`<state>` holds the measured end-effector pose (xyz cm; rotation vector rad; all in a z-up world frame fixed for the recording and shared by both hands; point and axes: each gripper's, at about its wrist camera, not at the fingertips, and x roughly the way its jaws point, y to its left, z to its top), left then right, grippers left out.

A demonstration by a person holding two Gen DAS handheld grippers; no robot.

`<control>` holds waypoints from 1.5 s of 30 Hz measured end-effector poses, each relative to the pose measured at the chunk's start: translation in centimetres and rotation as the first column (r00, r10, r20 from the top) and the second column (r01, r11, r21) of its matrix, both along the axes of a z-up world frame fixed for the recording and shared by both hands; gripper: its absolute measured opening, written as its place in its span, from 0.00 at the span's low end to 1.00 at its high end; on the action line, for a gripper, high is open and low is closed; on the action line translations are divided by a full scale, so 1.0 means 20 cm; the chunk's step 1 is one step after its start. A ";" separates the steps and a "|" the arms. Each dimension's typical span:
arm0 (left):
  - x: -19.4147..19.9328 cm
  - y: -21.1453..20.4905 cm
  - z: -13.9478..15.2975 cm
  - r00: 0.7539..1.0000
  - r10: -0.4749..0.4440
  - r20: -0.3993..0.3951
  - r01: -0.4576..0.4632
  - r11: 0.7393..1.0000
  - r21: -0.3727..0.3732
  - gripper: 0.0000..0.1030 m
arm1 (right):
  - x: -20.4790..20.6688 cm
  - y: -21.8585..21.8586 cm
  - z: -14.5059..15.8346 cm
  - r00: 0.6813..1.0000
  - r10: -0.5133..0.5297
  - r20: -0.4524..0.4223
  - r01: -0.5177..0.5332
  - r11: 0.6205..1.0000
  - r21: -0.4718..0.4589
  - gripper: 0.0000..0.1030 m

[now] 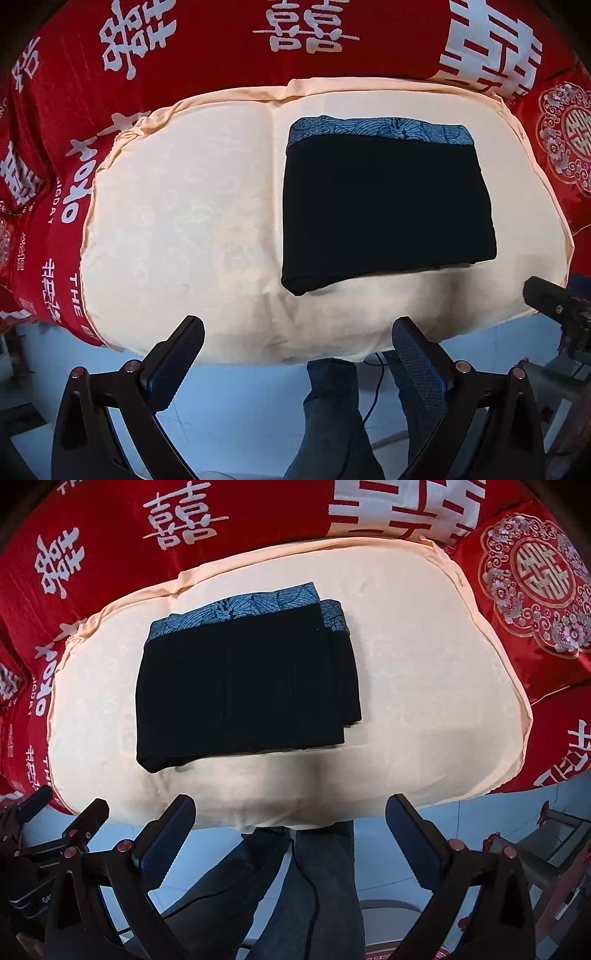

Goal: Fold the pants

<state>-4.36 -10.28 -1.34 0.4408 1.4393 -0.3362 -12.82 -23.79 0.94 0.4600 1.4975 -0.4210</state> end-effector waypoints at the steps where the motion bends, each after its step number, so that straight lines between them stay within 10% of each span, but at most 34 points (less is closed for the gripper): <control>1: 0.00 -0.01 0.01 1.000 -0.001 0.002 0.001 1.000 0.000 0.99 | 0.01 0.01 0.00 1.000 0.005 -0.002 -0.005 1.000 -0.002 1.00; 45: -0.02 -0.10 0.06 0.999 -0.033 0.008 0.032 0.999 0.014 0.99 | 0.05 -0.01 0.05 1.000 0.012 0.009 -0.012 1.000 -0.010 1.00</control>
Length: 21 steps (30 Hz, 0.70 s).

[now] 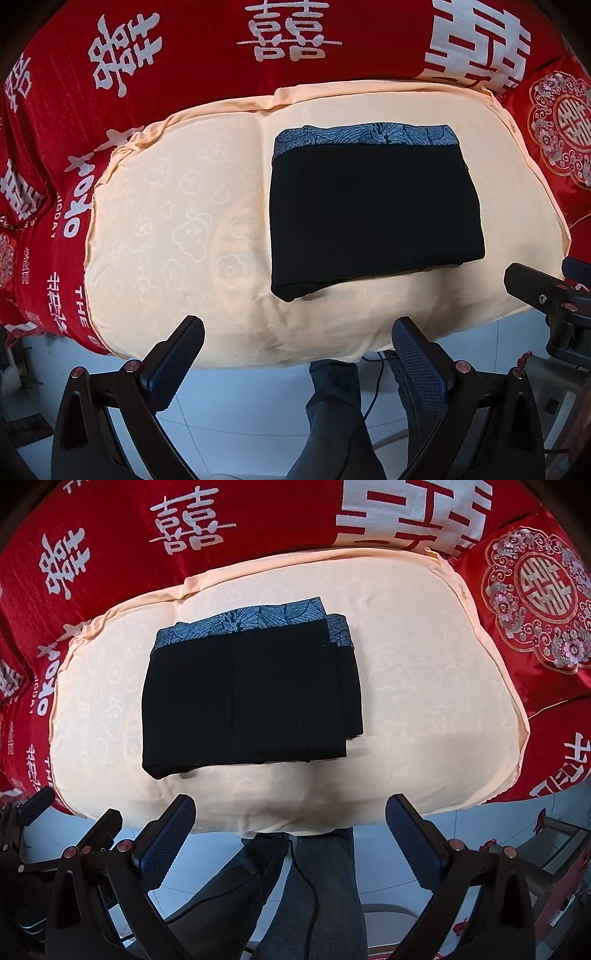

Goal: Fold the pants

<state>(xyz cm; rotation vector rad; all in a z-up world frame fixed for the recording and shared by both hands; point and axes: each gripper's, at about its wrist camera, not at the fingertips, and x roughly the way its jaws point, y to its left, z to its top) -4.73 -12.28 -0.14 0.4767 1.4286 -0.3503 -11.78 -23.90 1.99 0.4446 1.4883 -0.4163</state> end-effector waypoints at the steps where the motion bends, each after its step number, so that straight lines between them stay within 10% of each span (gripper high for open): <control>1: 0.00 0.00 0.00 1.000 0.001 0.001 -0.001 1.000 0.000 0.99 | 0.00 0.00 0.00 1.000 0.002 -0.001 -0.002 1.000 -0.001 1.00; 21: -0.02 -0.01 -0.01 1.000 -0.016 0.017 0.016 1.000 0.008 0.99 | 0.00 0.05 0.00 1.000 0.024 -0.005 -0.024 1.000 -0.019 1.00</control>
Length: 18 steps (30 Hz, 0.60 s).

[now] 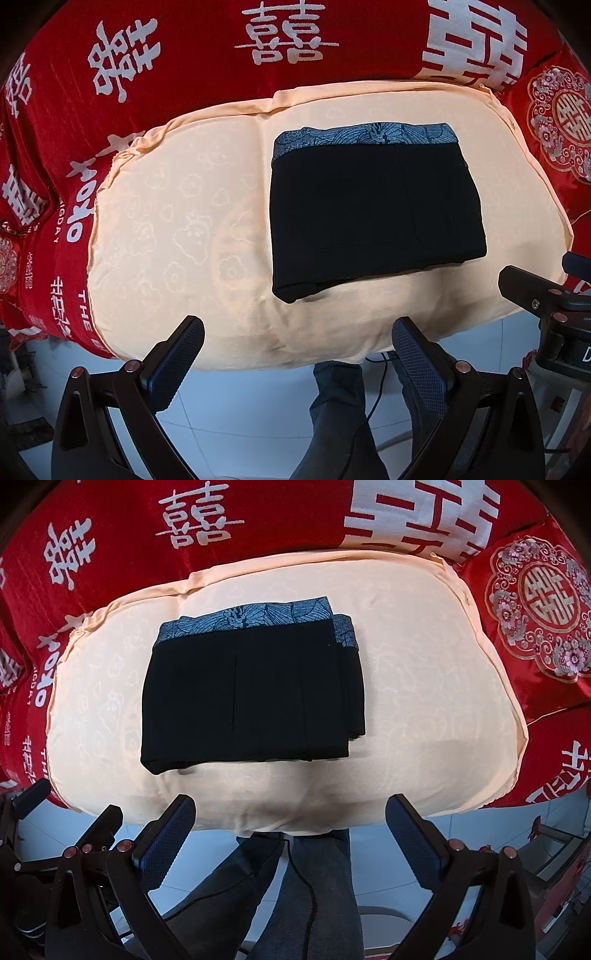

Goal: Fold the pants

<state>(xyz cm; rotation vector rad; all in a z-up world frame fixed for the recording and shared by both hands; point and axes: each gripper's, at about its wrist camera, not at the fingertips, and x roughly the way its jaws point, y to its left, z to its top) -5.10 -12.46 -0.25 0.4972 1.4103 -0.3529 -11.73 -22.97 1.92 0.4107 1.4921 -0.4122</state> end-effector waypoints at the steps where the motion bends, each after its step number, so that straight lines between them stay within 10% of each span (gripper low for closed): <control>1: 0.00 0.00 0.00 1.000 0.002 0.002 -0.002 1.000 0.002 0.99 | 0.00 0.00 0.00 1.000 0.002 0.001 -0.002 1.000 0.000 1.00; 18: 0.03 0.00 0.01 1.000 0.004 -0.023 -0.005 0.999 -0.044 0.99 | 0.02 0.00 0.01 1.000 0.001 -0.001 -0.001 1.000 -0.002 1.00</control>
